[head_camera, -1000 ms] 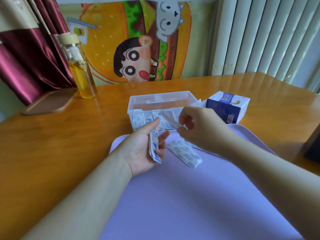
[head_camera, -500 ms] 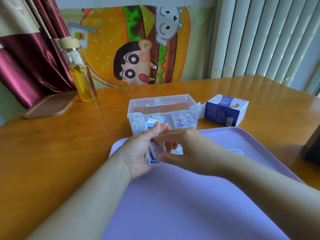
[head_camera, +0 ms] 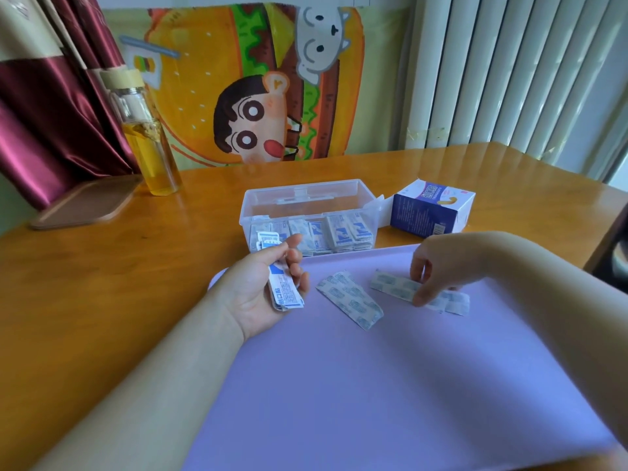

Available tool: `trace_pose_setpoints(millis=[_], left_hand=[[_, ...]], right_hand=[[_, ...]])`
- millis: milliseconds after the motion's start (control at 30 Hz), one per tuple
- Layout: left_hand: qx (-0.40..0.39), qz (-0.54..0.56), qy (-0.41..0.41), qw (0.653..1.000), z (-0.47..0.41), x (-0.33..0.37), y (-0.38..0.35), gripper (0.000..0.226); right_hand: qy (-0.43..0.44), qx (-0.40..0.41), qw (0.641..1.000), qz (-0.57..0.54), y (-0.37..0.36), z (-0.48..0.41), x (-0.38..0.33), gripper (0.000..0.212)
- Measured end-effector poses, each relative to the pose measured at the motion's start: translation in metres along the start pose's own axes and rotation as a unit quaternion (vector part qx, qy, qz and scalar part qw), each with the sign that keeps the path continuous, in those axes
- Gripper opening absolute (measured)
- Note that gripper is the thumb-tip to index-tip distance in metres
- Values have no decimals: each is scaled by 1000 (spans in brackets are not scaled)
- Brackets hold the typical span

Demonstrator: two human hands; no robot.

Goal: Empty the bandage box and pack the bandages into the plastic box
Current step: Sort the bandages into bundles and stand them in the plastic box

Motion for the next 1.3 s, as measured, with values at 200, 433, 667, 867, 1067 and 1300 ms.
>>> trace_pose_setpoints(millis=[200,433,667,867,1067,1300], left_hand=[[0,9,-4,1000,-1,3,1,23],[4,26,2,1000,0,4,1,21],[-10,29,23,999,1,-2,-4,19],[-37,-29,58,997,11,-13,-12,15],[-26,-102,18,994,15,-10,-14,23],[-34,-144,-10,989,19,-6,-15,22]], right_hand=[[48,39,994,91,7,1,-11,26],[86,96,974,-186,8,2,-55,25],[192,207,949,-139,9,21,-100,115],[287,261,916,-103,-11,29,-133,135],[295,257,904,-173,-3,25,-132,125],[314,260,898,-168,3,28,-133,128]])
Point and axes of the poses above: each hand's wrist, its own z-axis away from the middle knuckle, its own y-axis out of the back of the hand, x = y × z, the point moved 7 cm from there along -z, towards the middle knuckle, and after that the axes turned 8 degrees about x, right-handed, at the moved point
